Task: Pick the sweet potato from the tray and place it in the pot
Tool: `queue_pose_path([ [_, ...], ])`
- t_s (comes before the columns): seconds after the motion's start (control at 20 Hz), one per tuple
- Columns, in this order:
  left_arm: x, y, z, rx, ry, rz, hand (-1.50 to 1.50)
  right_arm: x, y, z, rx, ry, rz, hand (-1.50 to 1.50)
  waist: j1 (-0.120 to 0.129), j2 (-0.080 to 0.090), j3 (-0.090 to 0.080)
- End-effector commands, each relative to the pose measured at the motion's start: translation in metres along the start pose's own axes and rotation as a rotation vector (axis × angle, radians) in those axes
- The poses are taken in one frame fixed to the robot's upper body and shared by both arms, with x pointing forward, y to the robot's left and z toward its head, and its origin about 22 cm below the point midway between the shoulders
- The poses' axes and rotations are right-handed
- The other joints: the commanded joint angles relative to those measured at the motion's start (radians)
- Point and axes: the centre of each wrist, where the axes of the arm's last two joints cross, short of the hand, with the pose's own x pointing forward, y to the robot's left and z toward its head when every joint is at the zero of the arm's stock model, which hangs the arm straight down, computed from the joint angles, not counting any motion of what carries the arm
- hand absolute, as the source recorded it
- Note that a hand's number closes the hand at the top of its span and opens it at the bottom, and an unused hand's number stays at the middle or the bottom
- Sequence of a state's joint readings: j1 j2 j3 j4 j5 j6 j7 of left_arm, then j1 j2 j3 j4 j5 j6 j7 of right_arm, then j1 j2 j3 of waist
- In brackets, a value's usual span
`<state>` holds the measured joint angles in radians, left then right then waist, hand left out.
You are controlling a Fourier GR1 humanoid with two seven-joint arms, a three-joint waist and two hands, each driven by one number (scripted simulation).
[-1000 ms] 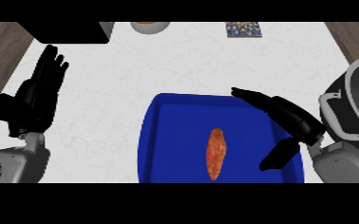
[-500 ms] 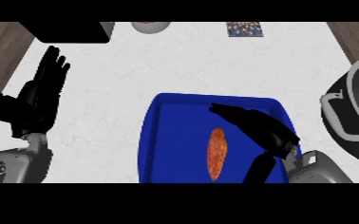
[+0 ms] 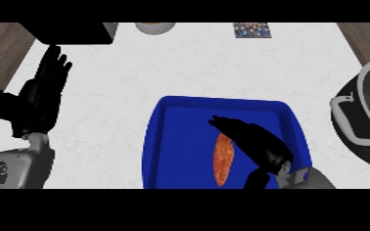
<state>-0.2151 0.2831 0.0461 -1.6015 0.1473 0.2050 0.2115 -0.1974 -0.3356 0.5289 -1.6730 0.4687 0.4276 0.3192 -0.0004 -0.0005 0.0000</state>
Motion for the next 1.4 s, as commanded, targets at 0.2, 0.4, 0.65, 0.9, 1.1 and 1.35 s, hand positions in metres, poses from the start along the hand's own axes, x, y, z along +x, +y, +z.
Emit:
queue_pose_path([
  [0.2, -0.011, 0.017, 0.004, -0.005, 0.002, 0.018, 0.0, -0.016, -0.008, -0.003, -0.016, 0.022, 0.006, -1.5, 0.001, 0.0, 0.0],
  [0.4, -0.001, 0.018, -0.004, -0.007, -0.015, -0.013, 0.0, -0.006, 0.025, -0.002, -0.02, 0.024, 0.012, -1.5, -0.002, 0.0, 0.0],
  [0.65, 0.013, 0.017, 0.001, -0.004, -0.003, 0.005, 0.0, -0.022, 0.015, -0.025, -0.006, 0.078, 0.029, -1.5, 0.002, 0.0, 0.0],
  [0.9, -0.004, 0.003, -0.007, -0.003, -0.008, 0.007, 0.0, -0.027, 0.032, -0.041, -0.003, 0.062, 0.022, -1.5, 0.0, 0.001, 0.0],
  [1.1, -0.002, -0.009, 0.0, 0.005, -0.012, 0.0, 0.0, -0.016, 0.053, -0.047, 0.037, -0.04, 0.173, 1.5, 0.001, 0.001, 0.0],
  [1.35, -0.008, 0.001, 0.012, -0.009, 0.004, 0.008, 0.0, -0.02, 0.03, -0.063, 0.026, -0.063, 0.142, 1.5, 0.004, 0.001, 0.0],
])
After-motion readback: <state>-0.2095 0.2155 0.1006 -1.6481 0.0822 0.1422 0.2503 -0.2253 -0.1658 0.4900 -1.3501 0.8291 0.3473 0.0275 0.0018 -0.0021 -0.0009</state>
